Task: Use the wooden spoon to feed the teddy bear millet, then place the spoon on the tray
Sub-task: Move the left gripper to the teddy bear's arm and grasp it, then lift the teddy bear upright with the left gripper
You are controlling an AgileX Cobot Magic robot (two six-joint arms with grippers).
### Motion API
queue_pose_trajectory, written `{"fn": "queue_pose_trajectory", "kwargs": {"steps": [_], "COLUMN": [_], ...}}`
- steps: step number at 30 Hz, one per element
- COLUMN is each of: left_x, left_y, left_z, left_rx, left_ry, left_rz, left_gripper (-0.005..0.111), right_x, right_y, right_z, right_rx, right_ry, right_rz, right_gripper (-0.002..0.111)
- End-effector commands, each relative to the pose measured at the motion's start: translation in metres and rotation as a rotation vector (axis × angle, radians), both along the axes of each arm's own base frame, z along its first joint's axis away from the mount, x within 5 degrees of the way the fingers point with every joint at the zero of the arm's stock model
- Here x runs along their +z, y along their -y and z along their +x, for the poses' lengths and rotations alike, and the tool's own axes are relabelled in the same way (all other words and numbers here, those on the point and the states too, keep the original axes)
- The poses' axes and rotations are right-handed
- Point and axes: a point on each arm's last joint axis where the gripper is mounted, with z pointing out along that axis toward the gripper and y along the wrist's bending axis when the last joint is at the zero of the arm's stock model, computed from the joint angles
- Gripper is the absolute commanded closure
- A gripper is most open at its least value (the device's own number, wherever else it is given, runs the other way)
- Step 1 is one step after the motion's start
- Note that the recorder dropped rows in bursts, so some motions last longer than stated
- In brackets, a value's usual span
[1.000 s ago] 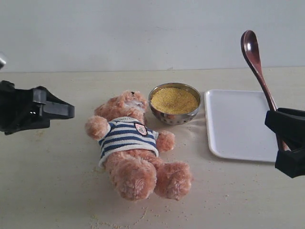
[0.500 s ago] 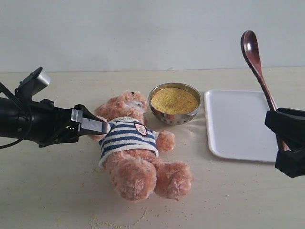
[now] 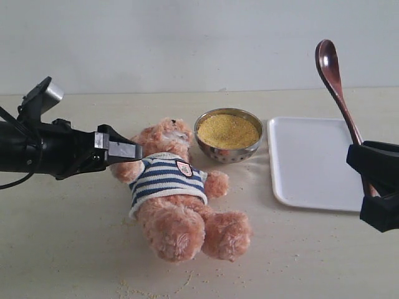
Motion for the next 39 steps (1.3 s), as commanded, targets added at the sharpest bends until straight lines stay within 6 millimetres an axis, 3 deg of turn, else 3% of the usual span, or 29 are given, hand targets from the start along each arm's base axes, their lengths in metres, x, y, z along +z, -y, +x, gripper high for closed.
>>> {"fn": "queue_pose_trajectory", "kwargs": {"steps": [1, 10, 17, 27, 32, 34, 35, 37, 38, 39], "left_x": [0.003, -0.017, -0.043, -0.051, -0.068, -0.070, -0.070, -0.070, -0.069, -0.068], "left_y": [0.001, 0.002, 0.025, 0.042, 0.043, 0.043, 0.043, 0.044, 0.045, 0.046], "left_z": [0.004, 0.009, 0.005, 0.026, 0.030, 0.030, 0.030, 0.030, 0.029, 0.028], "left_rx": [0.013, 0.031, -0.073, -0.103, -0.092, -0.078, -0.068, -0.072, -0.083, -0.093], "left_ry": [0.042, -0.025, -0.062, -0.048, -0.104, -0.126, -0.138, -0.139, -0.140, -0.136], "left_rz": [-0.007, -0.019, 0.012, 0.023, 0.023, 0.015, 0.009, 0.000, -0.015, -0.024], "left_gripper": [0.016, 0.009, 0.009, 0.009, 0.011, 0.022, 0.040, 0.065, 0.090, 0.101], "right_x": [0.001, -0.002, -0.003, -0.003, -0.003, -0.003, -0.003, -0.003, -0.003, -0.003], "right_y": [0.000, 0.001, 0.001, 0.001, 0.001, 0.001, 0.001, 0.001, 0.001, 0.001], "right_z": [-0.001, -0.001, -0.002, -0.002, -0.002, -0.002, -0.002, -0.002, -0.002, -0.002], "right_rx": [0.003, 0.001, 0.001, 0.001, 0.001, 0.001, 0.001, 0.001, 0.001, 0.001], "right_ry": [0.010, -0.019, -0.029, -0.029, -0.029, -0.029, -0.029, -0.029, -0.028, -0.028], "right_rz": [0.004, -0.013, -0.019, -0.019, -0.019, -0.019, -0.019, -0.019, -0.018, -0.018], "right_gripper": [0.108, 0.108, 0.108, 0.108, 0.108, 0.108, 0.108, 0.108, 0.108, 0.108]}}
